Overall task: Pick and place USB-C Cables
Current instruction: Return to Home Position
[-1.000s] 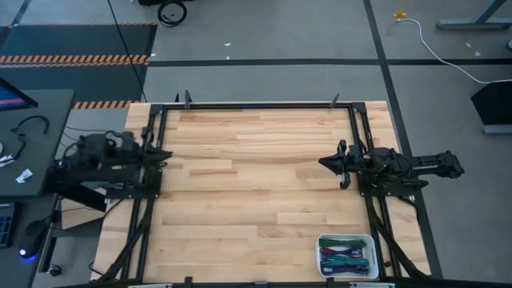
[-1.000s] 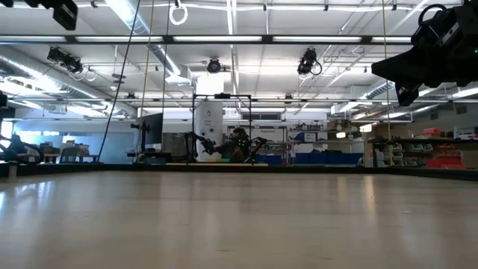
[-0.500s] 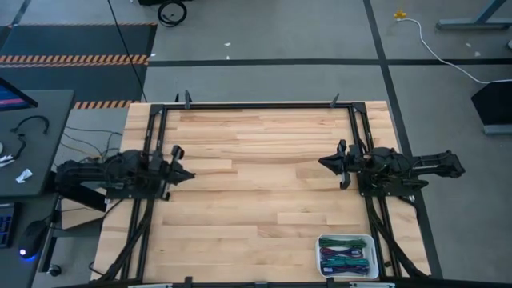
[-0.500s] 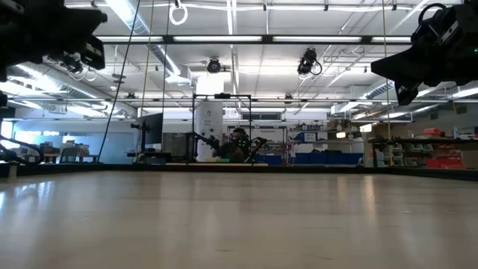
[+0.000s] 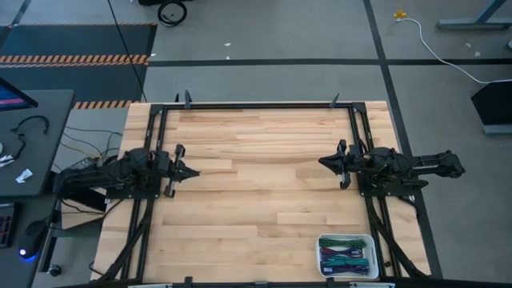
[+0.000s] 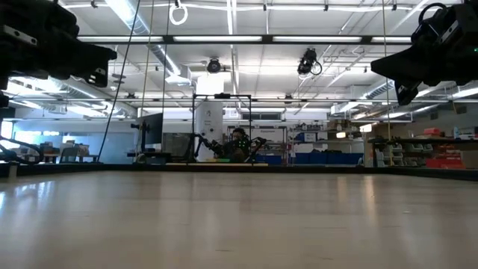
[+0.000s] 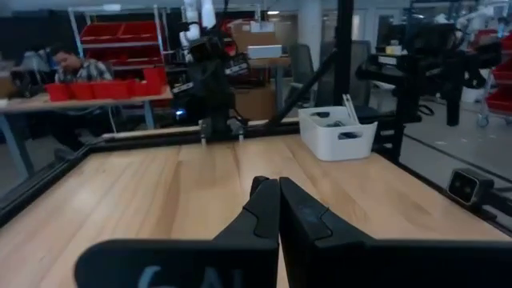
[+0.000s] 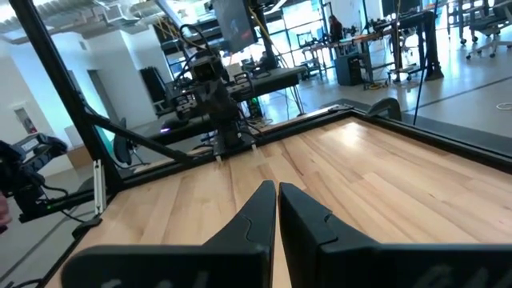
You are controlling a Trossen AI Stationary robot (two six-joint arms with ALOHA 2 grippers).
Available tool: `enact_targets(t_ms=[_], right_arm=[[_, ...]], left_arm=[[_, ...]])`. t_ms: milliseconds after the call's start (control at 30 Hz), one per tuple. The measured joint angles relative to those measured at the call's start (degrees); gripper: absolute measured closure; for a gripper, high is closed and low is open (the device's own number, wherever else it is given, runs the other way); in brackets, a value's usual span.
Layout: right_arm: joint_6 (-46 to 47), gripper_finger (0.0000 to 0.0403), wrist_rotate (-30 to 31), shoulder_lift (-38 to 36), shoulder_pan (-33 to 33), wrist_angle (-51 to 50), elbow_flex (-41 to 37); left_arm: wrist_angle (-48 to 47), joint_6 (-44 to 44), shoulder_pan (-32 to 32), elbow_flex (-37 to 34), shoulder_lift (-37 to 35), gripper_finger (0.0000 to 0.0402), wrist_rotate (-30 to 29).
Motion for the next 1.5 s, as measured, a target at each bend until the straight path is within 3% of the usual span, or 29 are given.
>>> enact_targets(t_ms=[233, 467, 1500], right_arm=[[0.0, 0.0380, 0.0, 0.0, 0.0, 0.0, 0.0], [0.0, 0.0380, 0.0, 0.0, 0.0, 0.0, 0.0], [0.0, 0.0380, 0.0, 0.0, 0.0, 0.0, 0.0]], left_arm=[[-0.5, -4.6, 2.7, 0.0, 0.0, 0.0400, -2.3], [-1.9, -12.8, 2.8, 0.0, 0.0, 0.0385, -9.6], [-2.1, -14.1, 2.8, -0.1, 0.0, 0.0373, -9.9]])
